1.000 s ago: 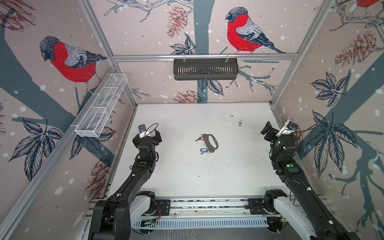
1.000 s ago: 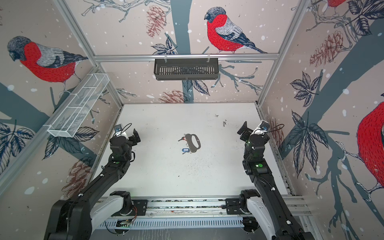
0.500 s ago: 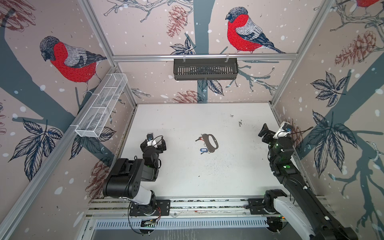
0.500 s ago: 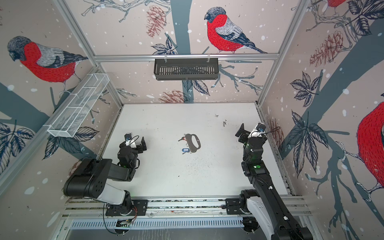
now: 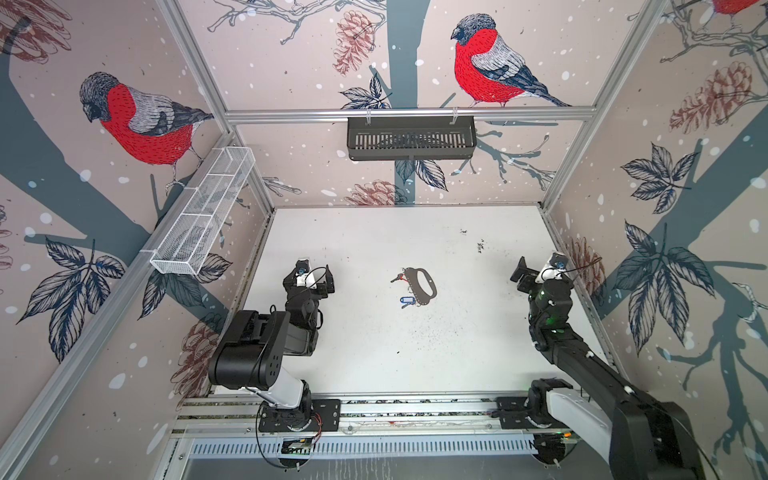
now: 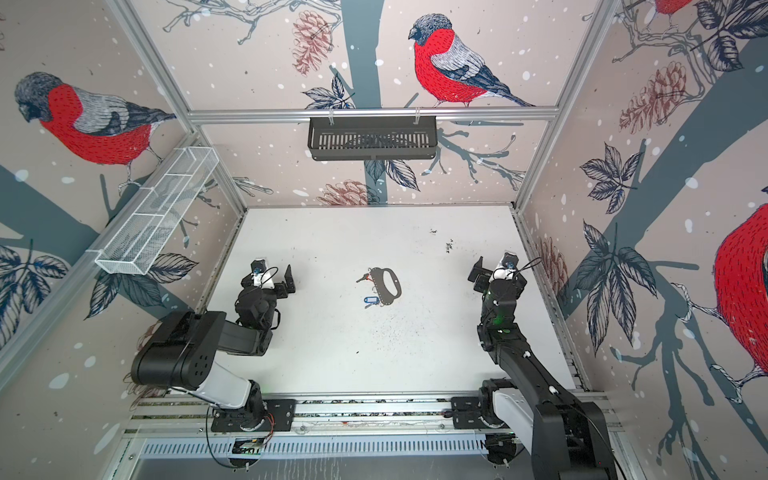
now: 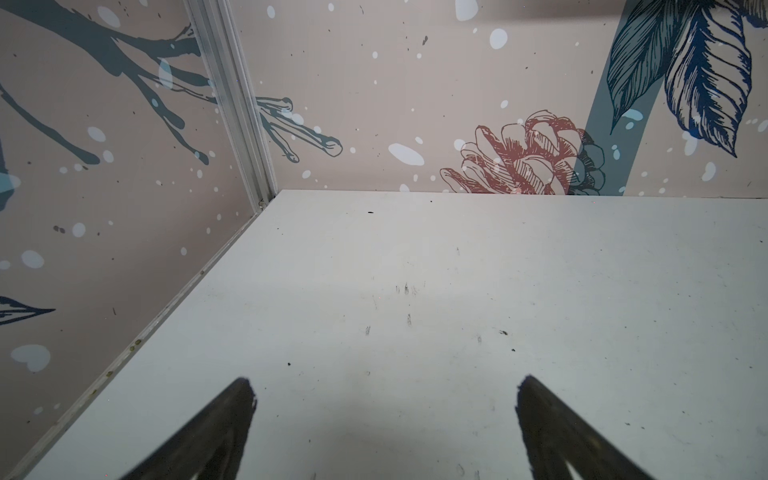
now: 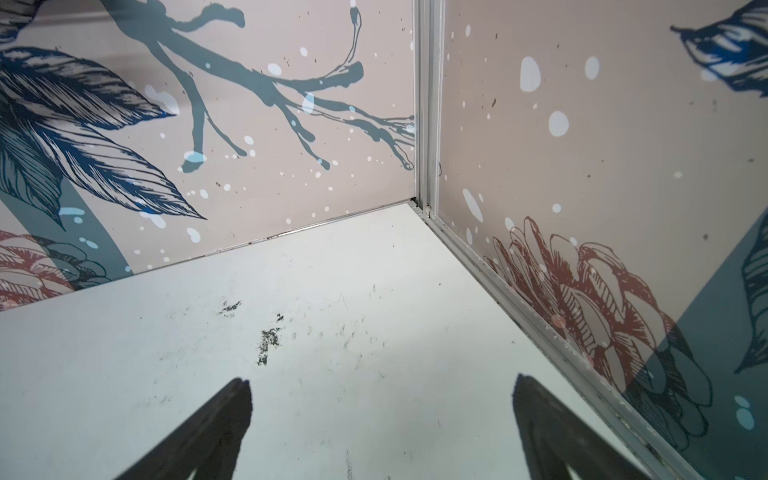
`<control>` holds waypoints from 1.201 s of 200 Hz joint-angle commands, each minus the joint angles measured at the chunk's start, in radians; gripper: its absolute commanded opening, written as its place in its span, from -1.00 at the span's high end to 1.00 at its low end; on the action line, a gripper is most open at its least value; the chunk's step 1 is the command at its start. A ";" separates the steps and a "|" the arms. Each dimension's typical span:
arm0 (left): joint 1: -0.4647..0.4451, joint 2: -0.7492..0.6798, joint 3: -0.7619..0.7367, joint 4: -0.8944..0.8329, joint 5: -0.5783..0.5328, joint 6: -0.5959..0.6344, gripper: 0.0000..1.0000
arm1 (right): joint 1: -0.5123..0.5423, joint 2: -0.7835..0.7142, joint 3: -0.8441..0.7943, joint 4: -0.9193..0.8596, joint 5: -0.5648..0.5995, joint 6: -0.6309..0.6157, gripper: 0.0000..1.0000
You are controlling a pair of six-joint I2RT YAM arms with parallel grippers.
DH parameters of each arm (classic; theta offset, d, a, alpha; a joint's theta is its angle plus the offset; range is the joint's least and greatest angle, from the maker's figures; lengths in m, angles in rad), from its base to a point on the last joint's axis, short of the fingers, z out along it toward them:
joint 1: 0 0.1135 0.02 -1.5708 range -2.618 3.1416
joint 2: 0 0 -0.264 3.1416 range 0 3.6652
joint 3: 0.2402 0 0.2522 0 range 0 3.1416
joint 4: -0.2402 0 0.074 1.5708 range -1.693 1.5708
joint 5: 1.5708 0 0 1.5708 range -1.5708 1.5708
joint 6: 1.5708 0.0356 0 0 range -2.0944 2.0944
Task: Put the keys on the keyring
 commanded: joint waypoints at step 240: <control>0.001 0.001 0.006 0.019 0.004 0.006 -0.96 | -0.044 0.482 -0.040 0.520 -0.167 -0.092 -0.99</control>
